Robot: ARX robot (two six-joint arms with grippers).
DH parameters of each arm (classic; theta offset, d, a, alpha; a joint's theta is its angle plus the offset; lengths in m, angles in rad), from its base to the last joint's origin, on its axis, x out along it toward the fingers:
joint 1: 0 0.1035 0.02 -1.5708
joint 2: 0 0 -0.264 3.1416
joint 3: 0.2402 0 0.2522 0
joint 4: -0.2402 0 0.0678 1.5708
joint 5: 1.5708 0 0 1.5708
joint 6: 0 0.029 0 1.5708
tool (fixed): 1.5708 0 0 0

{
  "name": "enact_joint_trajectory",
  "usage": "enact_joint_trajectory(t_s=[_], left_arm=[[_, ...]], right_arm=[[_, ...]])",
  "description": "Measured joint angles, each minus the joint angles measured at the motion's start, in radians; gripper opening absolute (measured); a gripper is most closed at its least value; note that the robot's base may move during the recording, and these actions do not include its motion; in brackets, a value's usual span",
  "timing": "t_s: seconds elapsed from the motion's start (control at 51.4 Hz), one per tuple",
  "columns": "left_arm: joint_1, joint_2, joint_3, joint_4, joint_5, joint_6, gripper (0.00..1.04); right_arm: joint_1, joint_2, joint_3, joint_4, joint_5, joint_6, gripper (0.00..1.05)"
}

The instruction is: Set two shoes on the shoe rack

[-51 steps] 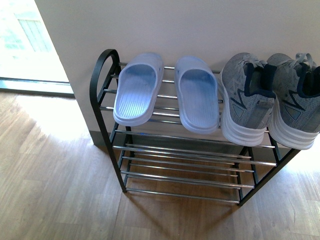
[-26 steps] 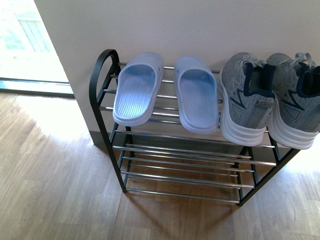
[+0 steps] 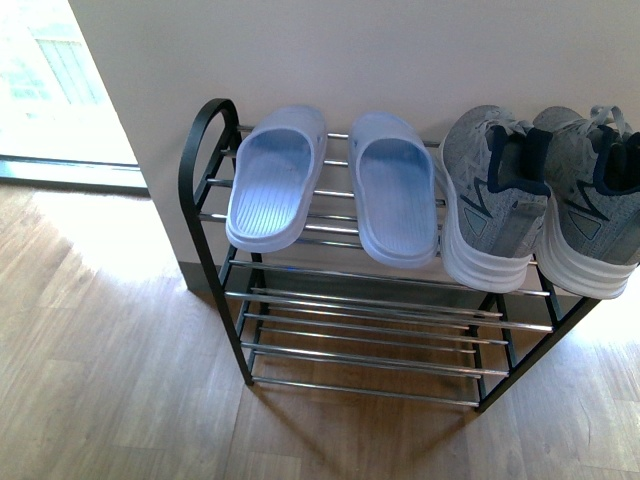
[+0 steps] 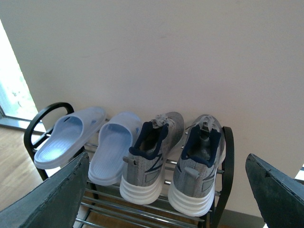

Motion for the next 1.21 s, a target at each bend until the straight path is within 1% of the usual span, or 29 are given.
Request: enact_joint_trajectory(t_s=[0.233,0.35,0.623,0.895,0.914,0.953,0.992,1.206], left_arm=[[0.000,-0.153,0.000,-0.144,0.000,0.000,0.01],[0.000,-0.203,0.000,-0.192,0.000,0.000,0.01],[0.000,-0.304,0.000,-0.294,0.000,0.000,0.01],[0.000,-0.375,0.000,-0.364,0.000,0.000,0.01],[0.000,-0.389,0.000,-0.377,0.000,0.000,0.01],[0.000,-0.456,0.000,-0.472,0.000,0.000,0.01],[0.000,-0.505,0.000,-0.525,0.000,0.000,0.01],[0.000,-0.537,0.000,-0.543,0.000,0.000,0.01]], right_arm=[[0.000,0.000,0.000,0.000,0.000,0.000,0.95],[0.000,0.000,0.000,0.000,0.000,0.000,0.95],[0.000,0.000,0.000,0.000,0.000,0.000,0.95],[0.000,0.000,0.000,0.000,0.000,0.000,0.95],[0.000,0.000,0.000,0.000,0.000,0.000,0.95],[0.000,0.000,0.000,0.000,0.000,0.000,0.95],[0.000,0.000,0.000,0.000,0.000,0.000,0.95],[0.000,0.000,0.000,0.000,0.000,0.000,0.95]])
